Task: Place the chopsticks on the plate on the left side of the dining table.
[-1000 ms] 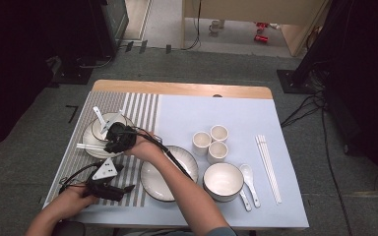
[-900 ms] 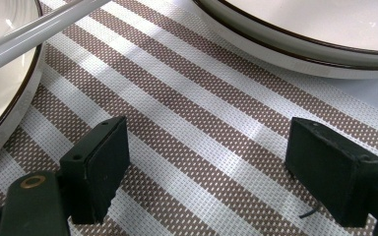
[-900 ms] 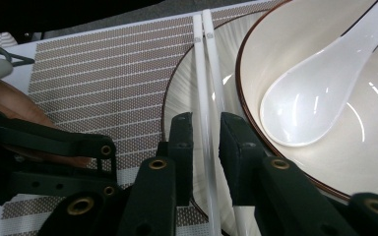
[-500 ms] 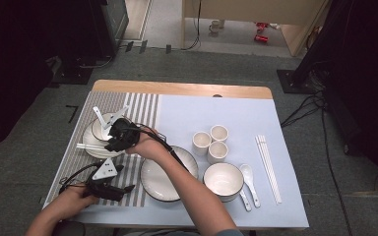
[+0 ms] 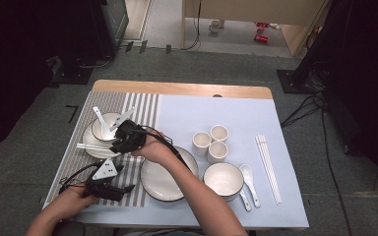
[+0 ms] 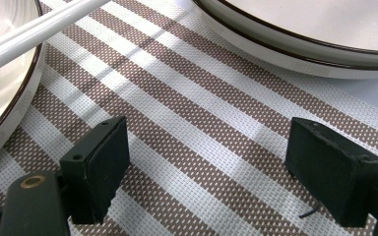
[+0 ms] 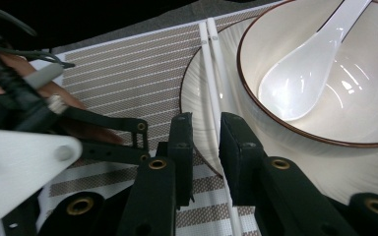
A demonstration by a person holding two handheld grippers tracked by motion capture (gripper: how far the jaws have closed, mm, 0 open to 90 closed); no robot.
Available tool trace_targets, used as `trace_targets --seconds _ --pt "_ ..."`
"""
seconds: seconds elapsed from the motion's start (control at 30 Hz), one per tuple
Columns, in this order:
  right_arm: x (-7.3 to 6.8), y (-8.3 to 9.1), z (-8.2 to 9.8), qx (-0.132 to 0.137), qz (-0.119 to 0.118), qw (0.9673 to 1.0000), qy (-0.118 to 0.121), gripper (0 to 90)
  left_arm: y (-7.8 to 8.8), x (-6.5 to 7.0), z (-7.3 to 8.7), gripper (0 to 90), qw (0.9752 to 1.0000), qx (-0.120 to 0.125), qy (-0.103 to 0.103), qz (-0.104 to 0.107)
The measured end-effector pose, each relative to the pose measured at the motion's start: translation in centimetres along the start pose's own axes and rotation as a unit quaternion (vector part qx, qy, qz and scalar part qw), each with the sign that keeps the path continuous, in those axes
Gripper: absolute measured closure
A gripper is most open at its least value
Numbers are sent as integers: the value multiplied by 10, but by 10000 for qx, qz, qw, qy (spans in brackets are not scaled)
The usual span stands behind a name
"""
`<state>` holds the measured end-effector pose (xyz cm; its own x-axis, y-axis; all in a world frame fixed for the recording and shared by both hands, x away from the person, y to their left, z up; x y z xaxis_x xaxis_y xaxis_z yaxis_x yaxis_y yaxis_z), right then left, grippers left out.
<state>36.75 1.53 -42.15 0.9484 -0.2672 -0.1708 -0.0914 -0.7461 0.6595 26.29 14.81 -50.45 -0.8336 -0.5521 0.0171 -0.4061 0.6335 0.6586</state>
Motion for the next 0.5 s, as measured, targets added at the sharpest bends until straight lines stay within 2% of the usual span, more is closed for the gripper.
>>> trace_targets --seconds 0.2,0.23,0.27,0.3,0.33,0.37,0.5 --pt "-5 13 -2 47 56 10000 66 703 0 0 0 168 10000 -2 -14 -10" --pt "-6 17 -2 53 95 9999 92 666 0 0 0 168 10000 -4 -12 -10" --pt "-6 17 -2 53 95 9999 92 666 0 0 0 168 10000 -4 -14 -9" --pt "-7 21 -2 49 195 9997 113 612 0 0 0 168 10000 -4 -21 -10" --pt "-7 21 -2 49 195 9997 113 612 0 0 0 168 10000 -4 -21 -10" --pt "-7 25 -1 53 268 9996 61 568 0 0 0 168 10000 -4 -10 0" --pt "-6 33 1 84 273 9996 -48 534 0 0 0 168 10000 -5 -9 1"
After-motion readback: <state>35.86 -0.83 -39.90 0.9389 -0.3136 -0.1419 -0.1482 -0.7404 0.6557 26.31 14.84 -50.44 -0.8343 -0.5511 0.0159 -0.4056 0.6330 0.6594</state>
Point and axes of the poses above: each handheld gripper's, and its own axes: y roughly backward along the jaws, z roughly out of its underside, x roughly to its right, the point moved 1 cm from there along -y, roughly forward along the jaws, and after that the axes turned 2 degrees about x, right-handed, at the moved point
